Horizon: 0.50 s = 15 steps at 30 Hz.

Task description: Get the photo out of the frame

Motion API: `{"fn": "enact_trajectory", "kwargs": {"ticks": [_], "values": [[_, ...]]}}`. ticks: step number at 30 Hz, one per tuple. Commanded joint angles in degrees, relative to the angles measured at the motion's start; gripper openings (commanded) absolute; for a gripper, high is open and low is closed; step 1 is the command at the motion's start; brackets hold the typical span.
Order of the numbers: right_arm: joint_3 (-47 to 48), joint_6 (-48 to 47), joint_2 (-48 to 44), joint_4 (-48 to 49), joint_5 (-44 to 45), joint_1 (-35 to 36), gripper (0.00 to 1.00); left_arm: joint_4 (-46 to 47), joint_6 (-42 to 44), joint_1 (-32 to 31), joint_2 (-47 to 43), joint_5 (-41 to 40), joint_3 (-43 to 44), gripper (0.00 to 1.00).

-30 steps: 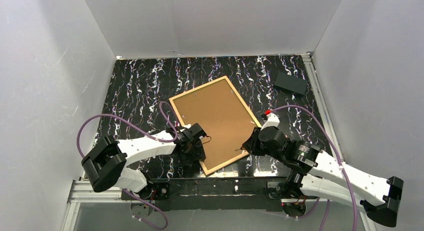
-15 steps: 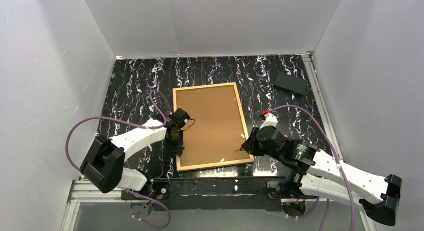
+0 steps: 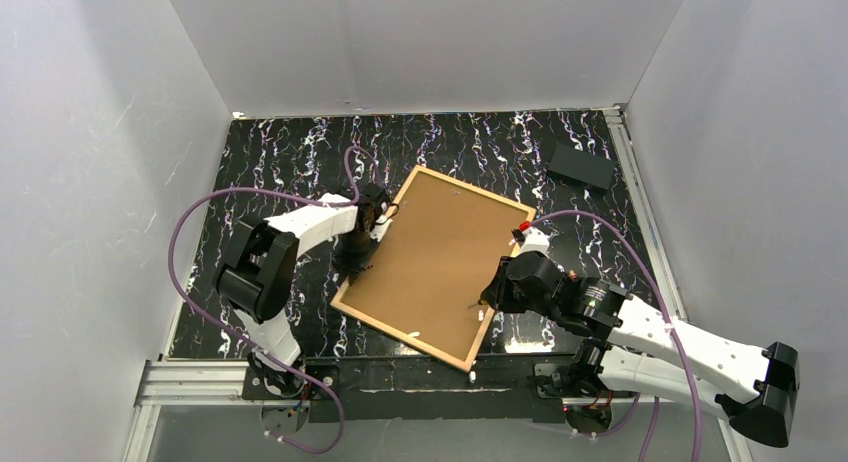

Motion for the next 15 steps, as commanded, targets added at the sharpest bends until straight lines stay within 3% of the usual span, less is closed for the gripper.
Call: {"fn": "enact_trajectory", "kwargs": {"ticks": [1,4,10,15], "values": [[1.58,-0.3,-1.23,1.32,0.35,0.16,0.01,-6.09,4.87,2.93,-1.28,-6.58,1.66,0.17],[1.97,-0.75,-0.81,1.12,0.15,0.14,0.01,-8.39,-1.56,3.49,-2.21,-13.04,5.21,0.53],[2.34,-1.11,-0.1,1.42,0.37,0.13,0.01,-19.37,-21.37,3.59,-12.29,-15.84,7.64,0.97],[2.06,-1.1,0.25,2.02,0.19,0.11,0.01,-25.22,-46.34,4.61,-28.29,-5.23,-2.16,0.98]]}}
